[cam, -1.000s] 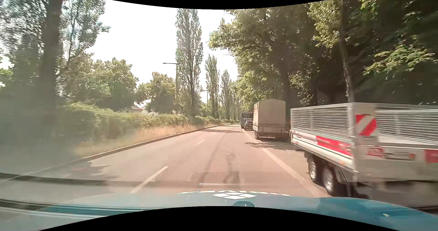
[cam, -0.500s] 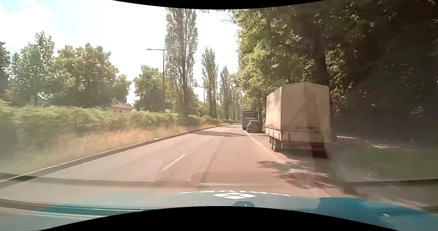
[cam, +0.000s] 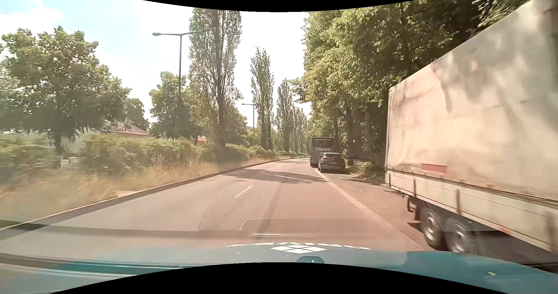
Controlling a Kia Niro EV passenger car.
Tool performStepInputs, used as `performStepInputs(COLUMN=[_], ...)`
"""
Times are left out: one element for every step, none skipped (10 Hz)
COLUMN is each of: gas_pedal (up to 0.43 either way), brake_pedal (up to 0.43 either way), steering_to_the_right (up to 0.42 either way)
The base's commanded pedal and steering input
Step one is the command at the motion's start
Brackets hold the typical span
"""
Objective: Follow the waypoints while adhering to traffic rules and regulations
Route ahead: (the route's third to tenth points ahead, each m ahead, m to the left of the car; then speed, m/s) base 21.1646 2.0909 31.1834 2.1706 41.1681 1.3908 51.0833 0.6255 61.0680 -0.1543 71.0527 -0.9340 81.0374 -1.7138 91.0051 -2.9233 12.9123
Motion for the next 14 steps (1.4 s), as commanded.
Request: performStepInputs(gas_pedal=[0.169, 0.169, 0.169, 0.169, 0.169, 0.169, 0.169, 0.169, 0.169, 0.169, 0.169, 0.177, 0.177, 0.177], brake_pedal=[0.0, 0.0, 0.0, 0.0, 0.0, 0.0, 0.0, 0.0, 0.0, 0.0, 0.0, 0.0, 0.0, 0.0], steering_to_the_right=[0.006, 0.006, 0.006, 0.006, 0.006, 0.006, 0.006, 0.005, 0.005, 0.005, 0.005, 0.005, 0.005, 0.006])
